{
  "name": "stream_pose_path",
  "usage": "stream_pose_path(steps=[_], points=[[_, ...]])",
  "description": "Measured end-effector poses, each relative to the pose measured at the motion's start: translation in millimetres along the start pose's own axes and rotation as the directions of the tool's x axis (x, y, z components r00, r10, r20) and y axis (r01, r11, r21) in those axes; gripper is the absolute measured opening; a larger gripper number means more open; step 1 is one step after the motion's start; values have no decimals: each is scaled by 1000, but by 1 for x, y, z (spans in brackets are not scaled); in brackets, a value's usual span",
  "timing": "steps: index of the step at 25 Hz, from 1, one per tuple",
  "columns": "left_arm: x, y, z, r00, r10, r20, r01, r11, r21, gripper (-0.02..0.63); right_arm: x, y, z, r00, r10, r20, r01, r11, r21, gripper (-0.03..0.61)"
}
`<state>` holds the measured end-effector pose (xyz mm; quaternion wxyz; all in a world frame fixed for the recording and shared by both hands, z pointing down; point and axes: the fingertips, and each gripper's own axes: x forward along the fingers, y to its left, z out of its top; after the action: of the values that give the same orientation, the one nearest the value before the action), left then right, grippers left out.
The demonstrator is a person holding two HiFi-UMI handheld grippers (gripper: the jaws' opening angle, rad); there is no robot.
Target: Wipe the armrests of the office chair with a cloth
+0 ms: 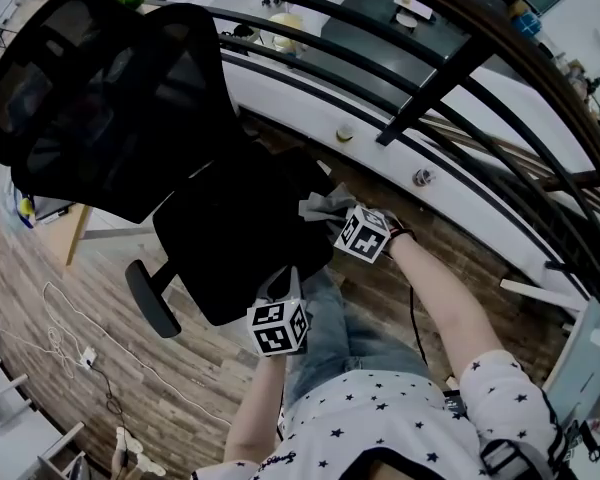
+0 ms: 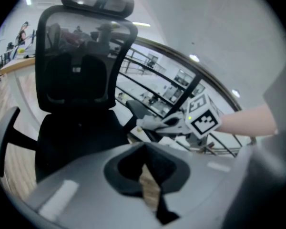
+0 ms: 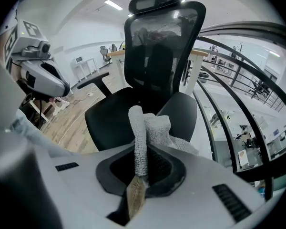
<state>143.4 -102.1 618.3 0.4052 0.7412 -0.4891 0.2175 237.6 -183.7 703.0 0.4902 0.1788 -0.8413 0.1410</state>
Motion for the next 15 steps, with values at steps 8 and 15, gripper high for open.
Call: stream_pose_path(steps=[8, 15], points=[[-8, -2, -10, 1000, -1, 1, 1, 1000, 1, 8, -4, 12, -8, 1000, -6, -7, 5, 1000, -17, 26], [-15, -2, -15, 1000, -3, 13, 3, 1000, 4, 8, -6, 20, -13, 1000, -16, -24, 15, 999, -29, 26]])
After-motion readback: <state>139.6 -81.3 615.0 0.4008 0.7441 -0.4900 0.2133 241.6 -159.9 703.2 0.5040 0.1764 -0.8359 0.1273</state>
